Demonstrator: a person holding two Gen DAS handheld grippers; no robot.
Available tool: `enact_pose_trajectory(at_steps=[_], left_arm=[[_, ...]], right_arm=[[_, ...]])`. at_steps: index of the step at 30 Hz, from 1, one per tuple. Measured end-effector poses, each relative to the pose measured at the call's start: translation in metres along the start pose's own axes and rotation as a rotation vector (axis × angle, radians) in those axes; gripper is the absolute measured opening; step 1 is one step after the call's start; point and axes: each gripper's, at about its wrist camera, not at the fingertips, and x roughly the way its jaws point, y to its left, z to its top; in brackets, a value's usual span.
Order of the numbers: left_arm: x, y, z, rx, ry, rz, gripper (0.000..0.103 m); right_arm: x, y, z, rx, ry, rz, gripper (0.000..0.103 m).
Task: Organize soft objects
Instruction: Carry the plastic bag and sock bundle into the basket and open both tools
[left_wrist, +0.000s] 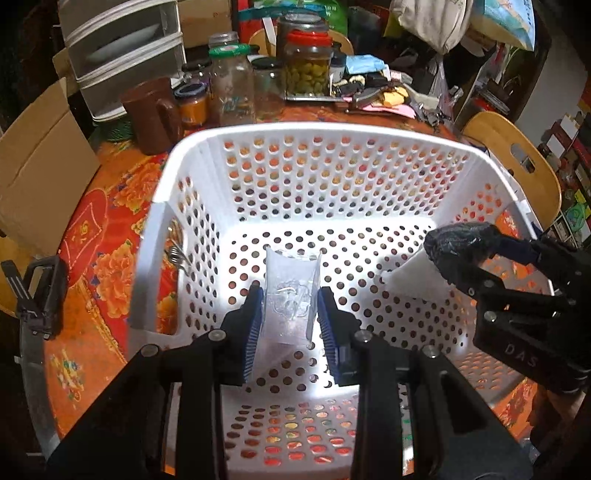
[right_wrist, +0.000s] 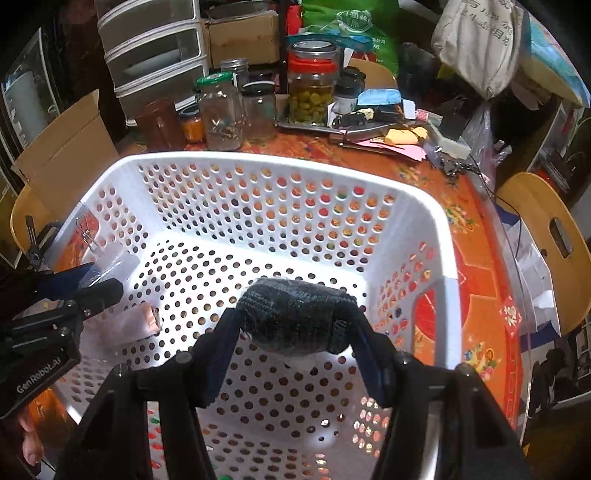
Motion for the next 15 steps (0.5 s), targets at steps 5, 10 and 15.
enact_pose_trajectory(at_steps=[5,10,15], left_arm=[[0.011,0.001,-0.001,-0.004,0.016,0.002,0.028],[0.013,0.001,-0.002,0.0,0.012,0.003,0.028],[0.014,0.001,-0.003,-0.002,0.003,0.0,0.028]], right_arm=[[0.004,0.004,0.001,-0.021,0.003,-0.021,0.06],[0.005,0.005,0.002,-0.018,-0.009,-0.028,0.061],[0.003,0.004,0.001,-0.013,-0.02,-0.022,0.063]])
